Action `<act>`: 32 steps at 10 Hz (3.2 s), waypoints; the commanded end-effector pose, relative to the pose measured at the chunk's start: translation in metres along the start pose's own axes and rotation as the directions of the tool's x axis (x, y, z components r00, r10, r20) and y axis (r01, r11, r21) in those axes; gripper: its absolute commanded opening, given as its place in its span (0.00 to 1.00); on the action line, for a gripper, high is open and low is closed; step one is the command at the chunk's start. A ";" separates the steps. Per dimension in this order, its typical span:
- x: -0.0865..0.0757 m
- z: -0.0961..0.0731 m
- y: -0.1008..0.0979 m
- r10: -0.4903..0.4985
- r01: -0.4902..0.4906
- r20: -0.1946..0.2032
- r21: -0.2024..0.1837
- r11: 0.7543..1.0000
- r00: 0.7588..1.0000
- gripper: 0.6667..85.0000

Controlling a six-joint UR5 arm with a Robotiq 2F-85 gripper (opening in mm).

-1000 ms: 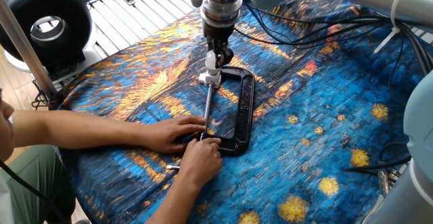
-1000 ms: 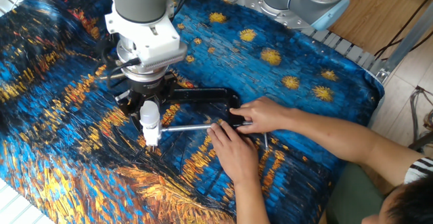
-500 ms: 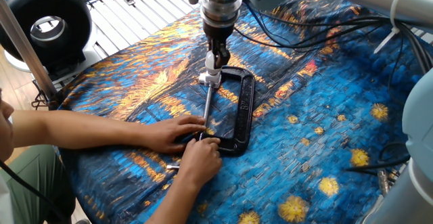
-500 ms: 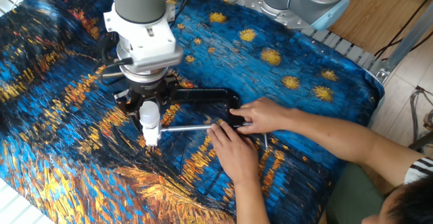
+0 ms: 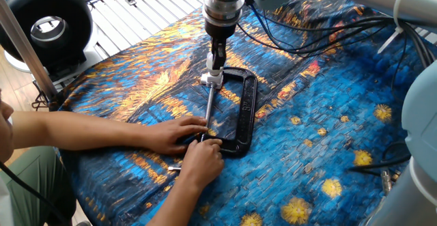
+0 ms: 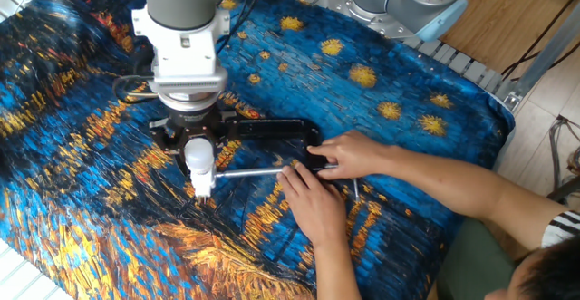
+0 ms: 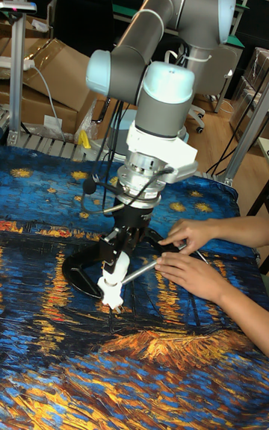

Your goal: Install the light bulb by rotating it

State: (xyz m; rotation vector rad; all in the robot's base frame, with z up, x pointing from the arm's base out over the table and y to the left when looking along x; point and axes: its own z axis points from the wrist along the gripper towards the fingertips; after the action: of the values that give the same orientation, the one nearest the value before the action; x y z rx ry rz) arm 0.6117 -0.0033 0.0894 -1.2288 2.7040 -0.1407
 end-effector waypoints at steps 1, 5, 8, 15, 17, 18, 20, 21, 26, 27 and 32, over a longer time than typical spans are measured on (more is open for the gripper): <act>-0.006 0.005 -0.009 0.135 -0.135 0.037 0.008 0.991 0.990 0.36; -0.002 0.000 -0.010 0.251 -0.251 0.019 0.000 0.968 0.968 0.35; -0.004 0.004 -0.014 0.366 -0.365 0.022 -0.027 0.931 0.930 0.33; 0.021 -0.005 0.007 0.384 -0.397 -0.108 -0.151 0.905 0.917 0.67; 0.018 -0.004 0.015 0.384 -0.404 -0.137 -0.174 0.898 0.913 0.88; 0.020 -0.002 0.013 0.369 -0.390 -0.141 -0.168 0.906 0.919 0.90; 0.016 -0.006 0.014 0.357 -0.377 -0.134 -0.181 0.908 0.924 0.90; 0.015 -0.012 0.013 0.356 -0.377 -0.139 -0.182 0.908 0.924 0.88; 0.024 -0.061 -0.016 0.135 -0.157 -0.159 -0.133 0.979 0.978 0.77; 0.017 -0.061 -0.020 0.063 -0.080 -0.138 -0.126 0.989 0.989 0.77; -0.006 -0.057 -0.019 -0.267 0.257 -0.067 -0.131 0.957 0.961 0.75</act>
State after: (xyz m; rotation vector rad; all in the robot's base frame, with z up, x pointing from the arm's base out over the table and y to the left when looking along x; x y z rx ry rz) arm 0.6120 -0.0183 0.1470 -1.4568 2.7764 -0.0575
